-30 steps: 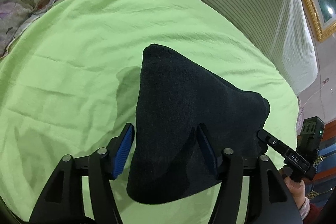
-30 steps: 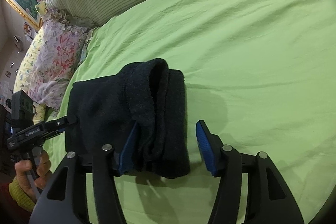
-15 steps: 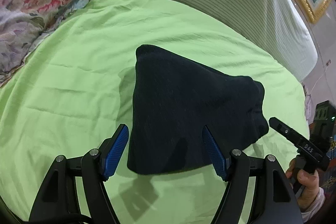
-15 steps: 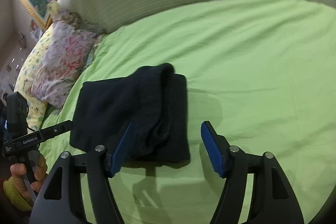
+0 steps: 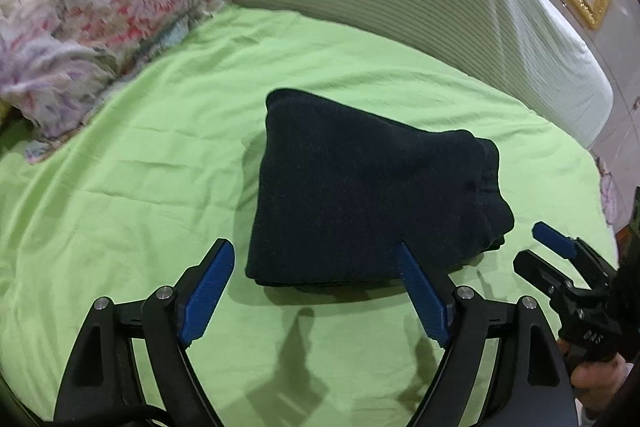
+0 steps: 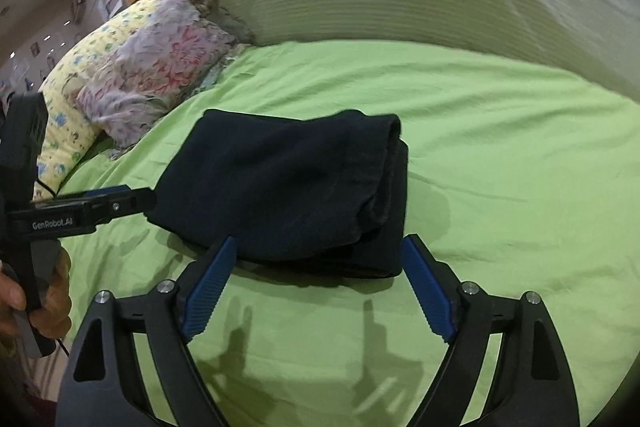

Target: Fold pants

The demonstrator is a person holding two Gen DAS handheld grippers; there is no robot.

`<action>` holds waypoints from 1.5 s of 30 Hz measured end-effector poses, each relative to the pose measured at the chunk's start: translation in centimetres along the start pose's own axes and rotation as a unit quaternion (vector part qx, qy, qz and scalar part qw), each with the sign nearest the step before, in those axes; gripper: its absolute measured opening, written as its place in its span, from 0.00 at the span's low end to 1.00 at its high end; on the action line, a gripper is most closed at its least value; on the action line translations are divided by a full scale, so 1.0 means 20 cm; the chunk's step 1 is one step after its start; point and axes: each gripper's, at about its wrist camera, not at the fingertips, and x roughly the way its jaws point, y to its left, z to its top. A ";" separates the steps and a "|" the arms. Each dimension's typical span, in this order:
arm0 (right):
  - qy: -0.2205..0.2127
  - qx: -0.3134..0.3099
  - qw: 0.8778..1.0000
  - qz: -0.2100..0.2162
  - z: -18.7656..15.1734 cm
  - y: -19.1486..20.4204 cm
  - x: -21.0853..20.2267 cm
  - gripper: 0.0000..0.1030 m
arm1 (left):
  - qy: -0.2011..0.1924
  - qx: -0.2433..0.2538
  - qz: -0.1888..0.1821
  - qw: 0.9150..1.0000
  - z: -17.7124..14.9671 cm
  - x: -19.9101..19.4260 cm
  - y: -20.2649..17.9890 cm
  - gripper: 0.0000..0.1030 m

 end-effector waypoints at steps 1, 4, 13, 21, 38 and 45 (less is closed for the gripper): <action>-0.009 -0.009 1.000 -0.008 -0.01 0.02 -0.01 0.83 | -0.006 0.002 0.002 1.000 -0.01 -0.02 -0.01 0.81; -0.025 -0.027 0.999 -0.021 -0.04 0.06 -0.03 0.85 | -0.021 0.008 0.011 1.000 -0.03 -0.05 -0.03 0.82; -0.024 -0.020 0.999 -0.024 -0.08 0.08 -0.03 0.87 | -0.031 0.030 0.029 0.999 -0.11 -0.07 -0.08 0.82; -0.033 -0.027 0.999 -0.026 -0.11 0.12 -0.01 0.90 | -0.032 0.033 0.040 0.998 -0.17 -0.06 -0.08 0.83; -0.023 -0.024 0.999 -0.038 -0.12 0.12 0.07 0.92 | -0.039 0.033 0.062 0.997 -0.20 -0.04 -0.06 0.88; -0.025 -0.027 0.999 -0.033 -0.13 0.13 0.07 0.92 | -0.038 0.032 0.063 0.997 -0.20 -0.03 -0.06 0.88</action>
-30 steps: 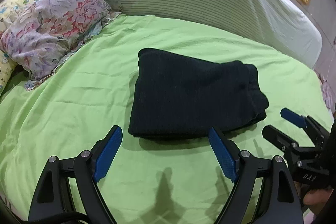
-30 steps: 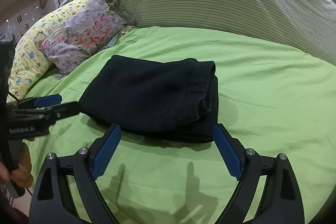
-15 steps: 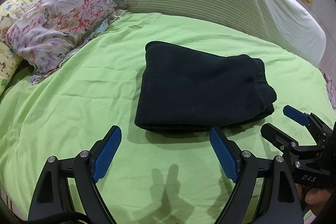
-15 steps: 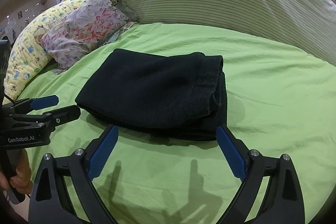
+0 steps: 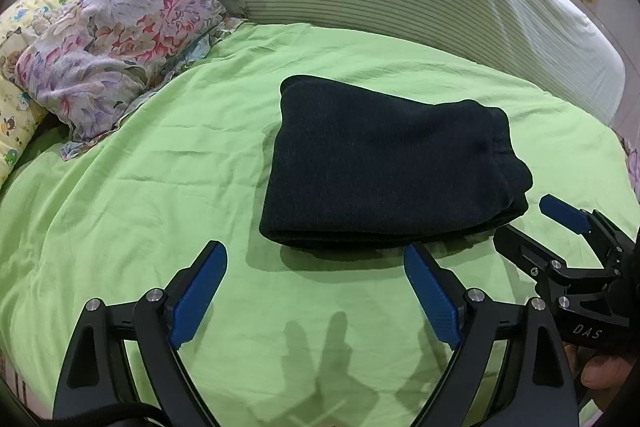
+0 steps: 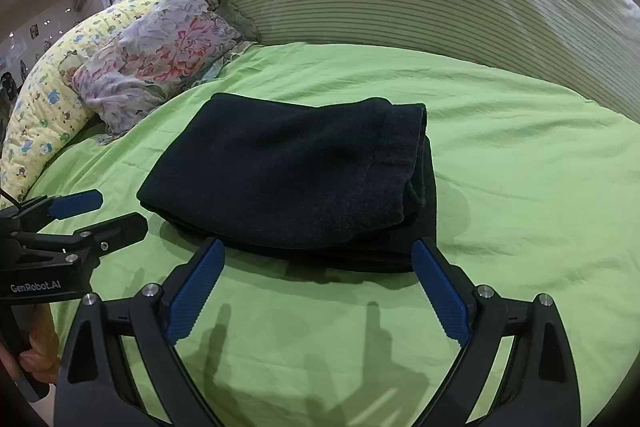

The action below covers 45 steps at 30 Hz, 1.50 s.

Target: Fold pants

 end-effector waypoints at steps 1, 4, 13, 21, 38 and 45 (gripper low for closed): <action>-0.001 -0.001 1.000 -0.001 0.00 0.00 0.00 0.92 | -0.001 0.000 0.000 1.000 0.00 0.00 0.00 0.89; 0.000 0.001 1.000 0.000 0.00 0.00 0.00 0.92 | -0.003 0.001 0.001 1.000 0.01 0.00 -0.01 0.89; -0.003 0.001 1.000 -0.001 0.02 -0.02 0.00 0.92 | -0.006 0.001 0.003 1.000 0.01 -0.01 -0.01 0.91; -0.005 -0.001 1.000 0.002 0.03 -0.02 0.00 0.92 | -0.008 -0.002 0.003 1.000 0.02 -0.02 -0.01 0.91; -0.005 -0.003 1.000 -0.002 0.03 0.01 -0.01 0.92 | -0.007 -0.006 0.003 1.000 0.03 0.00 0.01 0.91; -0.005 -0.004 1.000 -0.001 0.03 0.00 0.00 0.92 | -0.008 -0.006 0.002 1.000 0.04 0.00 0.01 0.92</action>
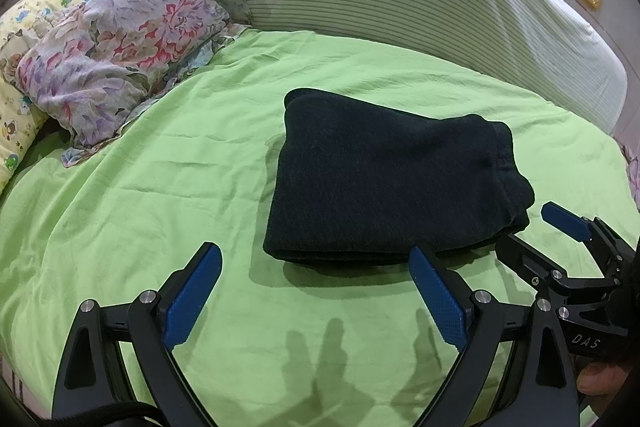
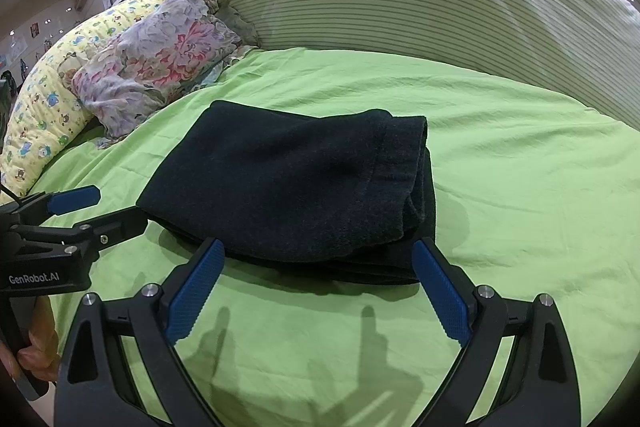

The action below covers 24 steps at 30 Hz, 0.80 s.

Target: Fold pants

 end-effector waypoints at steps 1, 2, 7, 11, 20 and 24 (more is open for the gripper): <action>0.000 0.000 1.000 0.000 0.00 0.00 0.00 0.92 | -0.001 0.000 0.001 1.000 0.00 0.00 0.00 0.92; 0.000 -0.001 1.000 0.001 0.00 0.00 0.00 0.92 | -0.001 0.000 0.001 1.000 0.00 0.00 0.00 0.92; -0.001 0.000 1.000 0.001 0.00 0.01 0.00 0.92 | -0.002 -0.001 0.002 1.000 0.00 0.00 0.00 0.92; -0.004 0.002 1.000 -0.002 0.00 0.00 0.00 0.92 | -0.005 -0.004 0.004 1.000 0.01 -0.01 0.00 0.92; -0.016 0.018 1.000 -0.011 0.03 -0.04 -0.04 0.92 | -0.013 -0.010 0.002 1.000 0.04 -0.04 0.00 0.92; -0.022 0.023 0.999 -0.012 0.05 -0.05 -0.05 0.92 | -0.013 -0.005 0.000 1.000 0.06 -0.04 -0.02 0.92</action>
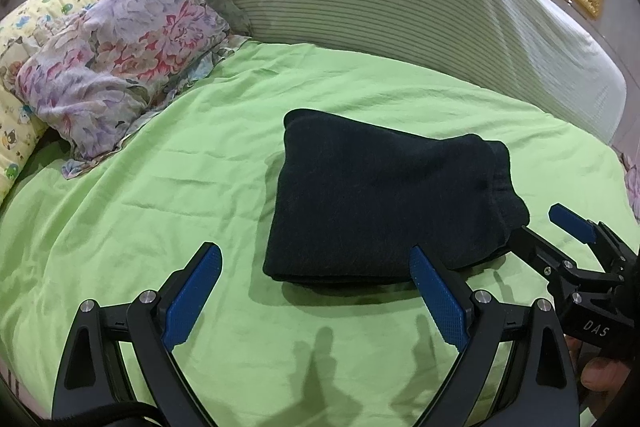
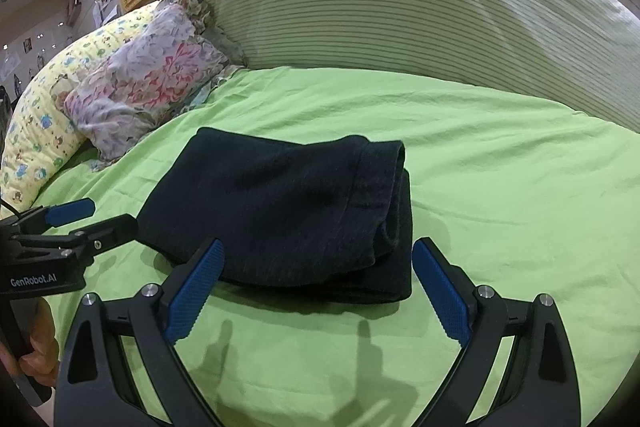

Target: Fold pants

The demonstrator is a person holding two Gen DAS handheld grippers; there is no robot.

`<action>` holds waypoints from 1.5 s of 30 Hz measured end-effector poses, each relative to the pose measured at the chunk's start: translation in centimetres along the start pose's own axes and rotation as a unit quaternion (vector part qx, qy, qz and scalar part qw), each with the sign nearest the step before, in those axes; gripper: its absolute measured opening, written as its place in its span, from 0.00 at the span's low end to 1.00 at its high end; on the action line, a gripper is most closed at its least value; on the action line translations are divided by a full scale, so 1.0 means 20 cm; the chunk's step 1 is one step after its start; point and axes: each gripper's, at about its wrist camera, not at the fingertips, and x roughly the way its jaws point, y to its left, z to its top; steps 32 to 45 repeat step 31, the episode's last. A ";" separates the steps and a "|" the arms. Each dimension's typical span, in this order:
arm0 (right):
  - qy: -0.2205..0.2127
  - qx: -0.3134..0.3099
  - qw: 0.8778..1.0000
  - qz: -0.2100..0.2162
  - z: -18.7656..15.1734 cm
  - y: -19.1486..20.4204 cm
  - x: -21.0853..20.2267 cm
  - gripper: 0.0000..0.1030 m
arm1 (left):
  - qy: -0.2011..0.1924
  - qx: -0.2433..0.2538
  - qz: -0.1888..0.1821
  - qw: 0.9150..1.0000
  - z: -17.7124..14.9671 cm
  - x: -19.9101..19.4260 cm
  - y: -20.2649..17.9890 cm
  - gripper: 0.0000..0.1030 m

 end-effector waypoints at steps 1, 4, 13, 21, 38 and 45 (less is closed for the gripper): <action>-0.001 0.001 1.000 0.000 0.00 0.00 0.00 0.92 | 0.000 0.001 0.000 1.000 0.00 0.00 0.00 0.92; -0.003 0.002 1.000 0.000 0.01 -0.01 0.00 0.92 | 0.009 0.003 -0.005 1.000 0.01 0.02 -0.02 0.92; -0.004 0.005 1.000 -0.005 0.02 -0.02 -0.01 0.92 | 0.005 0.014 -0.013 1.000 0.02 0.02 -0.05 0.92; -0.003 0.009 1.000 -0.004 0.03 -0.05 -0.01 0.92 | -0.004 0.023 -0.011 1.000 0.04 0.02 -0.07 0.91; -0.003 0.025 1.000 -0.003 0.03 -0.10 -0.01 0.92 | 0.012 0.012 -0.009 1.000 0.06 0.04 -0.08 0.91; -0.003 0.025 1.000 -0.003 0.03 -0.10 -0.01 0.92 | 0.012 0.012 -0.009 1.000 0.06 0.04 -0.08 0.91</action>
